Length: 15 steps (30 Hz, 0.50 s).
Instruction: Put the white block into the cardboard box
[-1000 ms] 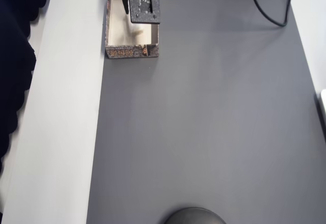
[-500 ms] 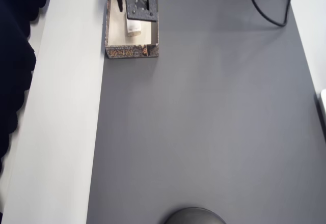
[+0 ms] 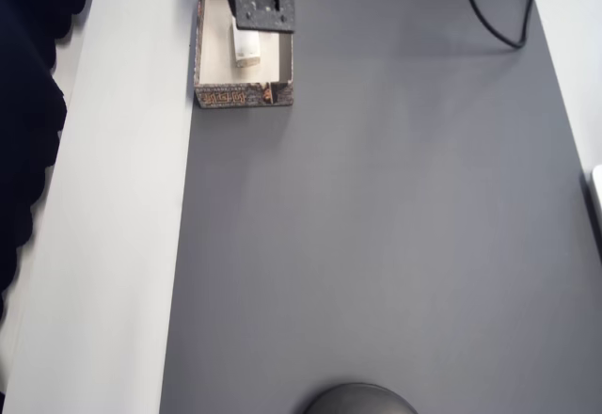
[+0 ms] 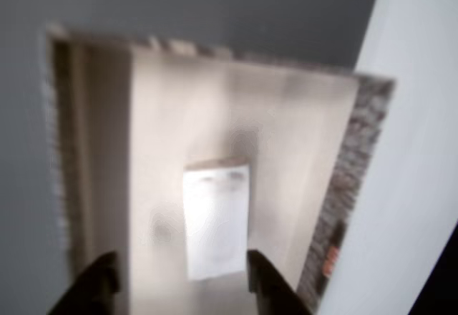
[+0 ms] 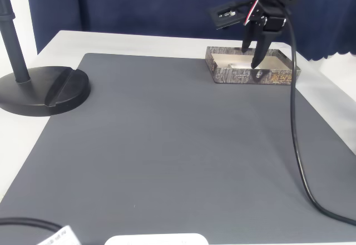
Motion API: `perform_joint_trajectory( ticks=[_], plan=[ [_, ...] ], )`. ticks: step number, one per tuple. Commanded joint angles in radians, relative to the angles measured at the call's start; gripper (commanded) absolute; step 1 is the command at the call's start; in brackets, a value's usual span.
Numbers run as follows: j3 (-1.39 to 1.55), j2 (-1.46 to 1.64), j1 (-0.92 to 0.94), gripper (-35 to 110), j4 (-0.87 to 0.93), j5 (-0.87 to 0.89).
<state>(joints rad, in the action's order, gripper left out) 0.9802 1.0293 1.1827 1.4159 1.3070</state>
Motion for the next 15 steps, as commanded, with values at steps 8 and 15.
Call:
perform_joint_trajectory(
  ticks=[8,15],
  plan=[
    [-0.032,0.233,-0.095,-2,0.227,-0.250],
    [0.152,0.393,-0.175,-2,0.224,-0.337]
  ],
)
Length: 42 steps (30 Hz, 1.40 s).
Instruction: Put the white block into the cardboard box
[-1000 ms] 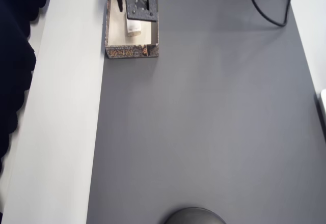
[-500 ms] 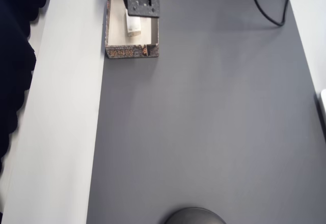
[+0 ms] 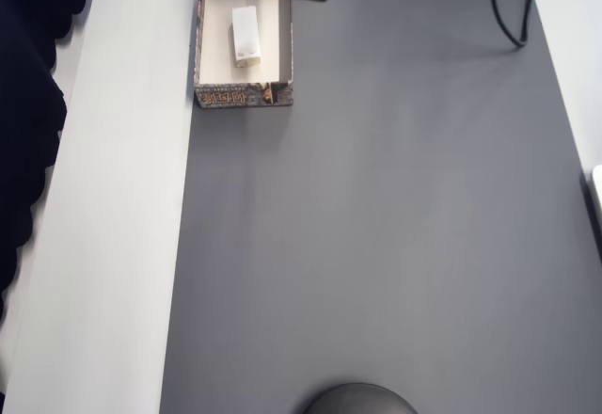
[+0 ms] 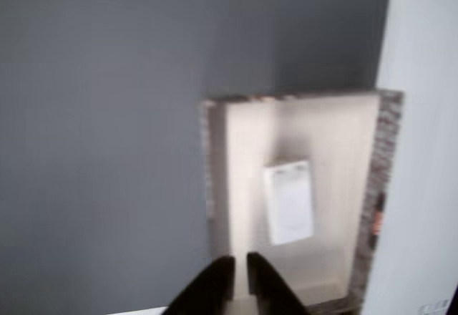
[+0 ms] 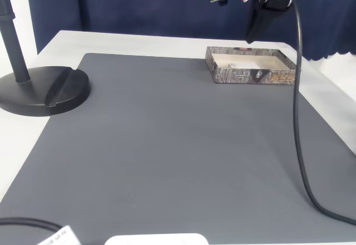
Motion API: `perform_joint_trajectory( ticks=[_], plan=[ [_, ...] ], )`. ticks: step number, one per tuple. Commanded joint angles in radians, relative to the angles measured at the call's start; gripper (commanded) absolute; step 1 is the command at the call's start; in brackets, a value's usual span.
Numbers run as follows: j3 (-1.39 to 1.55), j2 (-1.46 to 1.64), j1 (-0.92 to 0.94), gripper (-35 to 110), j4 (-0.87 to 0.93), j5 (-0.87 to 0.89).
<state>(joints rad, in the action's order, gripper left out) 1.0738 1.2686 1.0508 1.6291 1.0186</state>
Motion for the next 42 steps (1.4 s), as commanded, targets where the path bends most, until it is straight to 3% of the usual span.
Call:
perform_joint_trajectory(
  ticks=[1,7,19,30,42],
  plan=[
    [0.083,0.179,-0.061,-2,0.011,-0.067],
    [0.219,0.331,-0.210,-2,0.011,-0.210],
    [0.515,0.551,-0.696,-2,-0.032,-0.600],
    [0.836,0.767,-0.986,-2,-0.041,-0.818],
    [1.310,1.134,-1.140,-2,-0.341,-1.066]
  ],
)
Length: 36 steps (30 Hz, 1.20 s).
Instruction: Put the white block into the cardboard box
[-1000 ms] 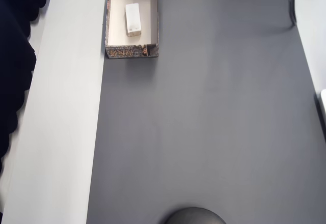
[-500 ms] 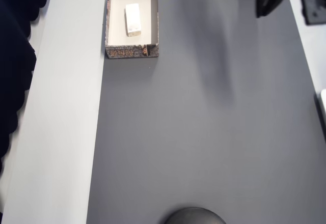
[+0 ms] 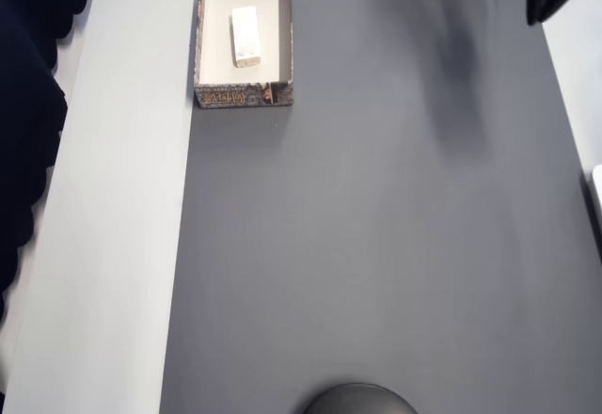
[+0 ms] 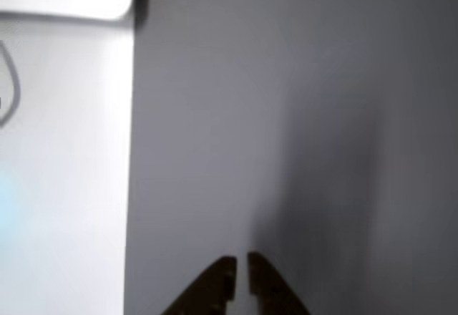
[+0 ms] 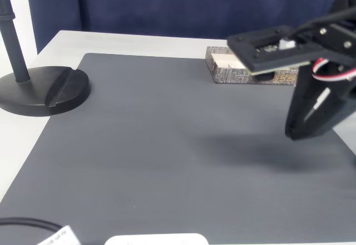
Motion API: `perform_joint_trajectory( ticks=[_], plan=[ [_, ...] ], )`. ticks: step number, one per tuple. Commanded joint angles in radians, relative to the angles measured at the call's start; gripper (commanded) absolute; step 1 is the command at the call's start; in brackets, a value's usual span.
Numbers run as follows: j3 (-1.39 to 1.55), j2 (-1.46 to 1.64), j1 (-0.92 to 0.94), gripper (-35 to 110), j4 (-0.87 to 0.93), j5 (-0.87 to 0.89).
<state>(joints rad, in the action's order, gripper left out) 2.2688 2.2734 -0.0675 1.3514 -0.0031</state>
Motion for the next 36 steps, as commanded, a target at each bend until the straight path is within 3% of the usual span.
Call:
perform_joint_trajectory(
  ticks=[1,16,36],
  plan=[
    [0.146,0.169,-0.021,-2,-0.058,-0.048],
    [0.459,0.649,0.072,-2,0.032,-0.041],
    [0.612,0.902,0.163,-2,0.054,-0.023]
  ],
)
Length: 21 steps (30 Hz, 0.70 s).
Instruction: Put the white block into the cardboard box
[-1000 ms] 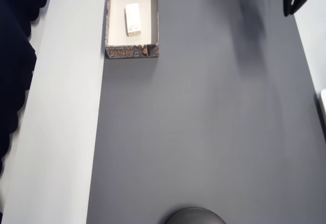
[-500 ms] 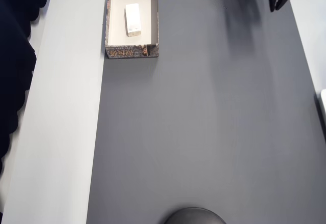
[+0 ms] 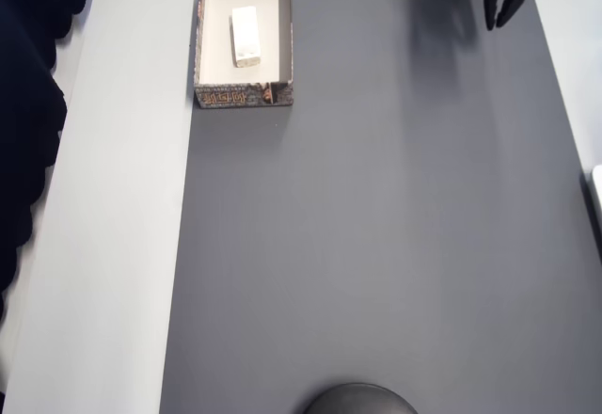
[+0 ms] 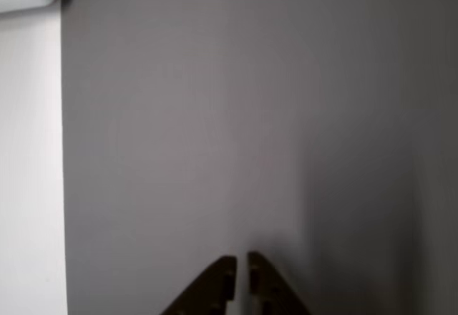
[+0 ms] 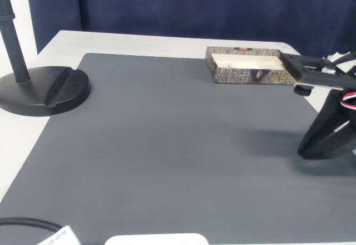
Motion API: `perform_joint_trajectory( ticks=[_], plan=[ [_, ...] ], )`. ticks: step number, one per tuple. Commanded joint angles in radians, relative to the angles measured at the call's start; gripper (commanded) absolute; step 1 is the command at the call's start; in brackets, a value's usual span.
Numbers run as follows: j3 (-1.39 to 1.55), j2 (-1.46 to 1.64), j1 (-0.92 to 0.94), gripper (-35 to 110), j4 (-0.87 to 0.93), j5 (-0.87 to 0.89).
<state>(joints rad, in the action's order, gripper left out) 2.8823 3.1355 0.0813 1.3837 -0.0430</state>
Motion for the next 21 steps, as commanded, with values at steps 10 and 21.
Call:
perform_joint_trajectory(
  ticks=[10,21],
  plan=[
    [0.072,0.141,0.029,-2,0.003,0.017],
    [0.175,0.187,0.025,-2,-0.083,0.025]
  ],
)
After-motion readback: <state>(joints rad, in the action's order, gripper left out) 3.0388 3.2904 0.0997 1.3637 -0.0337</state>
